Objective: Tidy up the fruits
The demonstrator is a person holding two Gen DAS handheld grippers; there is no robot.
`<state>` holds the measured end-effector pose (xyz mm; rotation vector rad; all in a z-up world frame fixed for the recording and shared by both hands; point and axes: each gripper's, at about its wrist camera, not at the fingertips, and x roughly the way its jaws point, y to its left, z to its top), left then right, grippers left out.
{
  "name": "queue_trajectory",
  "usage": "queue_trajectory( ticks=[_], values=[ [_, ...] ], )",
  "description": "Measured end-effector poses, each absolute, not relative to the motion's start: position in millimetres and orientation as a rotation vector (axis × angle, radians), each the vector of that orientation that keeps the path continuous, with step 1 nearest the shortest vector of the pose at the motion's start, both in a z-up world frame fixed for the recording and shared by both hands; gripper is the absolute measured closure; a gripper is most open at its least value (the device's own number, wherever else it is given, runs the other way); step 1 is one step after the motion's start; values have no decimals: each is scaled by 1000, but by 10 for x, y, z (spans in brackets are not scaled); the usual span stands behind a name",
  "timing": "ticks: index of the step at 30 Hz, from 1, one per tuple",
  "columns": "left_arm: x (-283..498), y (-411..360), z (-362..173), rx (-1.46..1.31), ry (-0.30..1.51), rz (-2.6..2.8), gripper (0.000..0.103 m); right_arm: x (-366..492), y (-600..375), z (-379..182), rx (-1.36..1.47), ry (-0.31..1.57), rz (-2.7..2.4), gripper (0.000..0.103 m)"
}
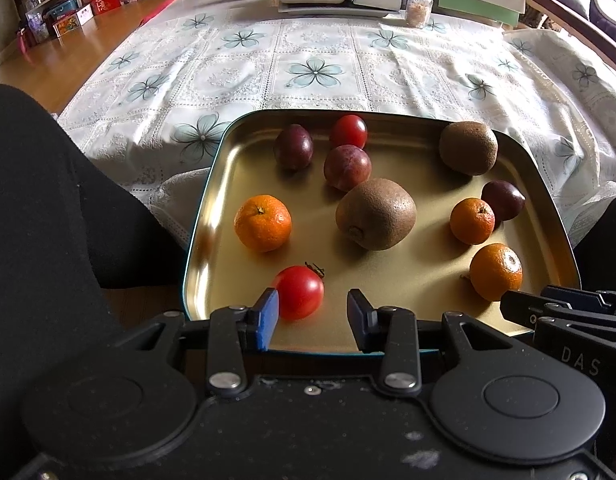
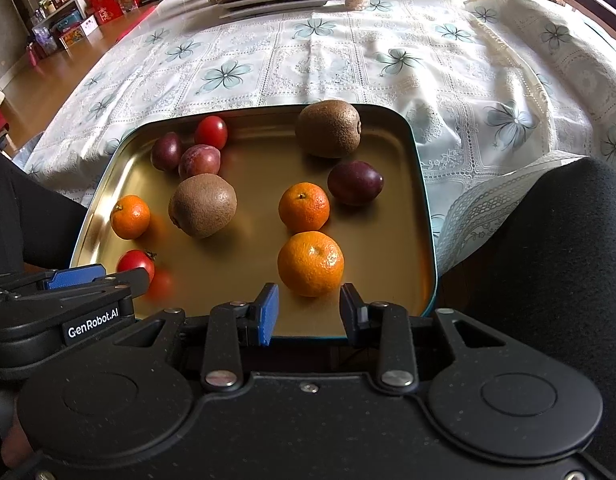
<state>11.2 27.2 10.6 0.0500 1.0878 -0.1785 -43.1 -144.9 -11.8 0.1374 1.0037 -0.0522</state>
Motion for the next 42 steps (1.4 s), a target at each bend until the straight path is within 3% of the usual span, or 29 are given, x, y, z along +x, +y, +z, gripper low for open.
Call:
queue_trajectory(
  ticks=[42],
  values=[
    [133,278,86,32,1110,-185,63,-402,-1424,-157,118,1036,-49,60]
  ],
)
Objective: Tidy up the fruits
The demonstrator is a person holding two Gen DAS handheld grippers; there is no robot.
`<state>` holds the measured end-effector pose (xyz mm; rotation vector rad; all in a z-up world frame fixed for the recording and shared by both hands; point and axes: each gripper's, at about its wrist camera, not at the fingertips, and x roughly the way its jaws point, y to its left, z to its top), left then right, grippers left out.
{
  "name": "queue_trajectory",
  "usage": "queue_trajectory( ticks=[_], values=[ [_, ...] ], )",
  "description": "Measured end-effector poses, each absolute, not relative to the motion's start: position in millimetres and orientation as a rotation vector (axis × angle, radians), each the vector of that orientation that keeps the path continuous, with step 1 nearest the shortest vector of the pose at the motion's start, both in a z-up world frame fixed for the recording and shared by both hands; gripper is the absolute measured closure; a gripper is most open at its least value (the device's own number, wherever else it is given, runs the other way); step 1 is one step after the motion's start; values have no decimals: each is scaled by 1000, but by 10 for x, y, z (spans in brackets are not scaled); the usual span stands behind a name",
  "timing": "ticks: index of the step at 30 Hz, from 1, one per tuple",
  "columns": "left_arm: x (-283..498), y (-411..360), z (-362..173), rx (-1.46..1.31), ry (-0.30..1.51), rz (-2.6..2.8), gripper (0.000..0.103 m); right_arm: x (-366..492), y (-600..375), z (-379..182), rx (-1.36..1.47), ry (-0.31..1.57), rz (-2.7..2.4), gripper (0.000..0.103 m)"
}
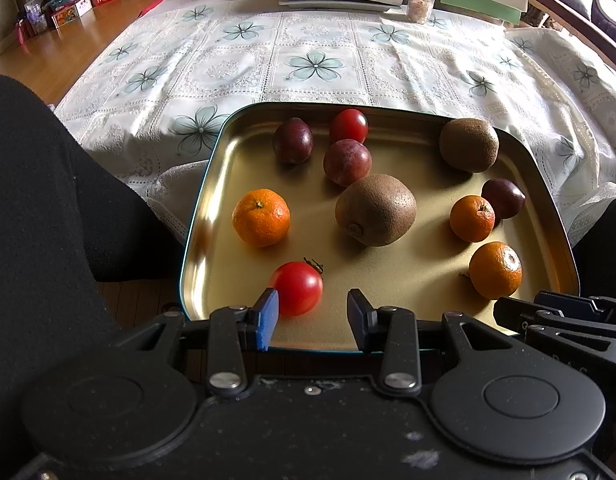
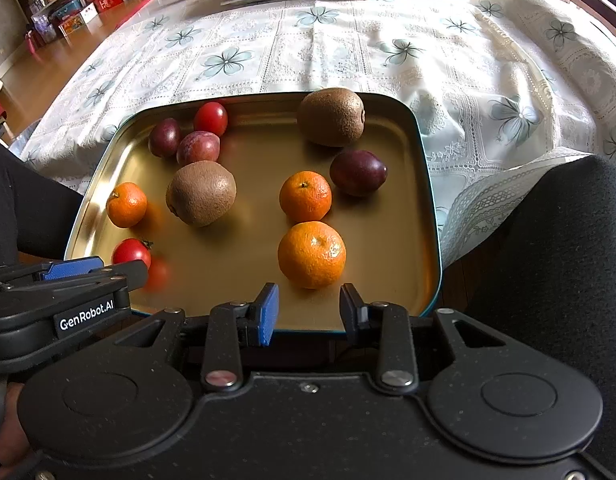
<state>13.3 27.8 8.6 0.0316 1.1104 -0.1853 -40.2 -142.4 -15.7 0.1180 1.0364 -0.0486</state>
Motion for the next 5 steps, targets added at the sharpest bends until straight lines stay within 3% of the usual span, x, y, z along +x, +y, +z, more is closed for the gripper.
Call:
queue_trajectory(
  ticks=[5],
  values=[
    [125,275,85,32,1111,-187,63,-402,-1421,-160,119,1037,-49,60]
  ],
)
